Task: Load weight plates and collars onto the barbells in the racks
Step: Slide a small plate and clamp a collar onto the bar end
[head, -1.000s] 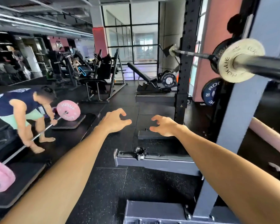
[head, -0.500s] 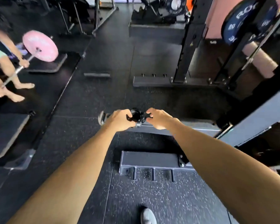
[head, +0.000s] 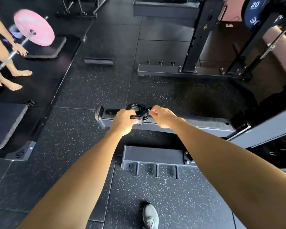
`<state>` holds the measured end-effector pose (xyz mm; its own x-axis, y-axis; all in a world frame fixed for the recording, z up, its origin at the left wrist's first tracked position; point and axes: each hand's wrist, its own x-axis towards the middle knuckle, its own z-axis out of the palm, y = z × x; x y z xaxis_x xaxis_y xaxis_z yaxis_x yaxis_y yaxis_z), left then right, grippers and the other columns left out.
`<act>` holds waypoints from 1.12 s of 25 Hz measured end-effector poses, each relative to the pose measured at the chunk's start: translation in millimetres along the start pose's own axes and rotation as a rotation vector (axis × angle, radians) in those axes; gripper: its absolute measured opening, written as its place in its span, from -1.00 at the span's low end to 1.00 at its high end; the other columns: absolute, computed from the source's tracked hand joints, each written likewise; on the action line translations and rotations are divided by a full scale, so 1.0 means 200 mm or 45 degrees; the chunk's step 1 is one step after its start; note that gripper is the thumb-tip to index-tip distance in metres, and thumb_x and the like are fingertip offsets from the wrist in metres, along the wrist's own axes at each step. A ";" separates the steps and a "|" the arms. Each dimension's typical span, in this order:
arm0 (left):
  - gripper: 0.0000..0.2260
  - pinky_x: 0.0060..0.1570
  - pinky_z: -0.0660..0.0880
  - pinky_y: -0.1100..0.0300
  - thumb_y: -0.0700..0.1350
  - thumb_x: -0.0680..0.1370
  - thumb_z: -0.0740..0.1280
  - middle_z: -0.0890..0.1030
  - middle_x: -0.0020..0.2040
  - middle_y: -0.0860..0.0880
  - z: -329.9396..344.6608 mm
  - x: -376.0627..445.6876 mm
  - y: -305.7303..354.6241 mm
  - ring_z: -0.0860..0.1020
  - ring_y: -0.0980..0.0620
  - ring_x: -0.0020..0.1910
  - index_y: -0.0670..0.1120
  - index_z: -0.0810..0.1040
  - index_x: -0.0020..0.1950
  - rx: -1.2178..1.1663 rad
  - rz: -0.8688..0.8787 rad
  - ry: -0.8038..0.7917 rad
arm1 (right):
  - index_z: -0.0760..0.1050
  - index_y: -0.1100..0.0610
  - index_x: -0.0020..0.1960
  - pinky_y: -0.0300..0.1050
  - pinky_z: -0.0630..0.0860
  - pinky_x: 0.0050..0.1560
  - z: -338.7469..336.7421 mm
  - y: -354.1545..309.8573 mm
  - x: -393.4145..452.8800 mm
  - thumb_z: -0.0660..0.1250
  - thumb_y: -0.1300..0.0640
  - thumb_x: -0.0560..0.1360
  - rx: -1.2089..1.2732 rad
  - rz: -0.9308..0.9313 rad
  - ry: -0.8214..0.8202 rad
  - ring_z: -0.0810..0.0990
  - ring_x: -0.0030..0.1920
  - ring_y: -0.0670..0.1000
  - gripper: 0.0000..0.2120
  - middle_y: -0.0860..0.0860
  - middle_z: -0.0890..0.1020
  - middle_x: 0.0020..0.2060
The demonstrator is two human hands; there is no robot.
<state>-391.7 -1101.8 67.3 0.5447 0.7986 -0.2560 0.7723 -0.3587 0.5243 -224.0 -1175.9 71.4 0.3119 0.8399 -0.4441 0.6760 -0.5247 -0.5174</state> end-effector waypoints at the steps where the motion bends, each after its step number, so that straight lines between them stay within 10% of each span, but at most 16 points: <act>1: -0.76 -0.07 0.43 0.05 -0.14 0.54 0.41 0.59 0.06 -0.21 -0.04 -0.01 0.00 0.57 -0.21 0.01 -0.14 0.61 0.19 -0.003 0.013 0.000 | 0.35 0.07 0.32 0.08 0.52 0.02 -0.01 -0.01 -0.01 0.04 -0.03 0.66 0.020 -0.010 0.017 0.55 0.00 0.12 -0.68 0.14 0.56 0.16; 7: -0.85 -0.32 0.35 0.23 -0.09 0.58 0.36 0.62 -0.09 -0.04 -0.29 -0.18 0.04 0.49 -0.01 -0.25 0.04 0.59 0.14 -0.089 0.047 0.010 | 0.40 0.11 0.12 -0.05 0.44 -0.27 -0.14 -0.13 -0.18 0.14 0.00 0.64 0.240 -0.117 0.176 0.60 -0.08 0.15 -0.80 0.11 0.58 -0.12; 10: -0.89 -0.10 0.54 0.07 -0.12 0.61 0.32 0.64 0.03 -0.14 -0.41 -0.36 0.06 0.55 -0.08 -0.20 0.08 0.55 0.08 -0.292 0.085 -0.042 | 0.40 0.14 0.06 -0.23 0.38 -0.47 -0.20 -0.22 -0.40 0.21 0.03 0.61 0.431 -0.184 0.269 0.69 -0.16 0.09 -0.83 0.08 0.60 -0.15; 16: -0.84 0.07 0.59 -0.07 -0.14 0.70 0.09 0.52 0.06 -0.11 -0.62 -1.01 0.33 0.59 -0.18 0.10 0.03 0.43 0.02 -0.800 0.126 -0.079 | 0.39 0.16 0.16 -0.05 0.55 -0.21 -0.24 -0.40 -1.05 0.17 0.02 0.63 0.739 -0.285 0.274 0.63 -0.28 0.12 -0.78 0.14 0.65 -0.28; 28: -0.69 0.10 0.47 -0.11 0.04 0.70 0.00 0.59 -0.01 -0.18 -0.98 -2.23 0.89 0.58 -0.15 -0.03 -0.09 0.41 0.25 -1.133 0.224 -0.062 | 0.43 0.24 0.18 -0.11 0.52 -0.37 -0.46 -0.61 -2.53 0.15 -0.02 0.64 0.847 -0.483 0.493 0.54 -0.44 0.06 -0.66 0.11 0.55 -0.37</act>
<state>-560.9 -1427.4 433.5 0.6595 0.7392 -0.1363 0.1499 0.0484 0.9875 -402.0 -1523.7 426.1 0.4317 0.8997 0.0645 0.2863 -0.0688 -0.9557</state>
